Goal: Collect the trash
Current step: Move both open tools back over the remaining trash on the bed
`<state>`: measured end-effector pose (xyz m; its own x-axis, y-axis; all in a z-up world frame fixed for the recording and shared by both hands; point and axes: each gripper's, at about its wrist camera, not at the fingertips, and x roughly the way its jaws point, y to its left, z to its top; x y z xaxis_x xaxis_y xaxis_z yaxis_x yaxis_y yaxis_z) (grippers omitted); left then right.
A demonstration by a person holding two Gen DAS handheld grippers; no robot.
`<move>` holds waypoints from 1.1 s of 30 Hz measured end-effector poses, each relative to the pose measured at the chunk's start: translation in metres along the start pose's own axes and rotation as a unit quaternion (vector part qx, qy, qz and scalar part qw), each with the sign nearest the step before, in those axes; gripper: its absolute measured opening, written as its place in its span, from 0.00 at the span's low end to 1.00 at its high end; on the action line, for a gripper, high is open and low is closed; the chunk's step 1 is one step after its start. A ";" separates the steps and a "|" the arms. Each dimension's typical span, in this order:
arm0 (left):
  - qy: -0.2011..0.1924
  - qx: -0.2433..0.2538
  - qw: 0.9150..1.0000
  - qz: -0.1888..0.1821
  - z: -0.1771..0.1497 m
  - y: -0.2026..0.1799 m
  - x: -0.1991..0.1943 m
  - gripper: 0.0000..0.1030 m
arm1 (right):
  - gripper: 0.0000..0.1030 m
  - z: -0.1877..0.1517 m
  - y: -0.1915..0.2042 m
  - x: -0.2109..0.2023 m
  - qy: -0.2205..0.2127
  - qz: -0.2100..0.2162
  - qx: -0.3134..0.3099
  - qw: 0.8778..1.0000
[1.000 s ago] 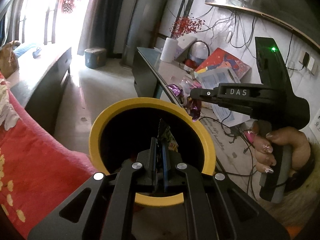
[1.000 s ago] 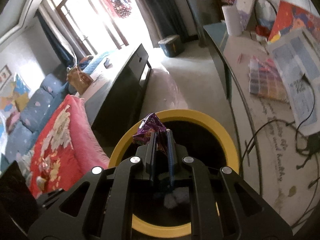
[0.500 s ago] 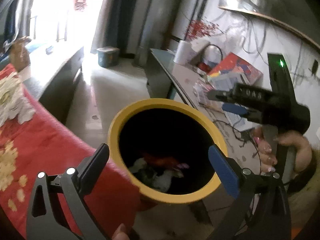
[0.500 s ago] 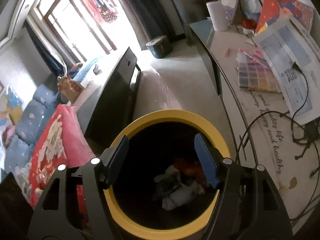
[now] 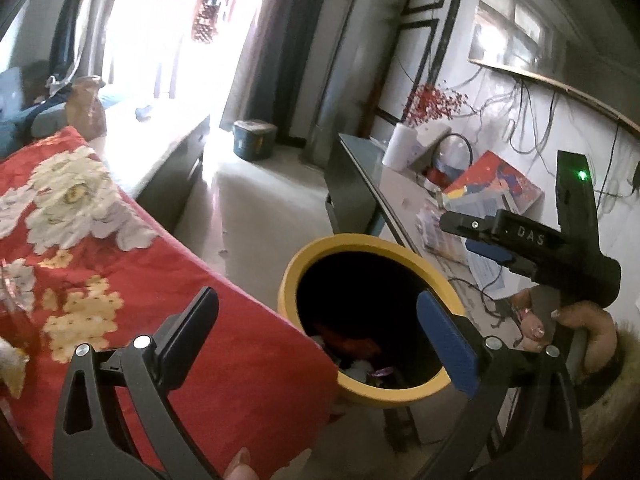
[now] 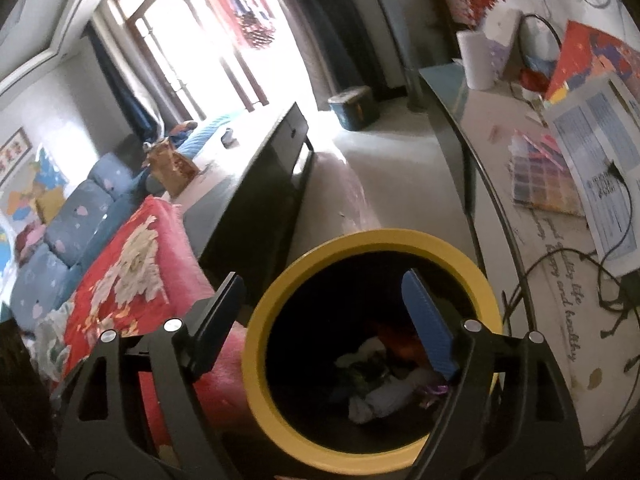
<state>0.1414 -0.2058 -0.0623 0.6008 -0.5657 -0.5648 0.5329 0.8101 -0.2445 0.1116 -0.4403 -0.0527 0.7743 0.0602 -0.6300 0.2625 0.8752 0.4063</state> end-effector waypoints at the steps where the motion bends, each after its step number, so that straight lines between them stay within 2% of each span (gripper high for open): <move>1: -0.003 -0.003 1.000 0.004 0.000 0.003 -0.005 0.94 | 0.73 0.000 0.004 -0.001 -0.002 0.002 -0.006 1.000; 17: -0.049 -0.057 0.995 0.059 -0.001 0.053 -0.061 0.94 | 0.75 -0.012 0.059 -0.008 0.006 0.045 -0.070 0.996; 33: -0.086 -0.093 0.986 0.112 -0.006 0.094 -0.108 0.94 | 0.75 -0.036 0.113 -0.012 0.025 0.090 -0.141 0.986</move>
<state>0.1227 -0.0678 -0.0288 0.7917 -0.3737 -0.4833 0.2659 0.9230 -0.2782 0.1111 -0.3248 -0.0224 0.7625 0.2433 -0.5996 -0.0516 0.9465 0.3185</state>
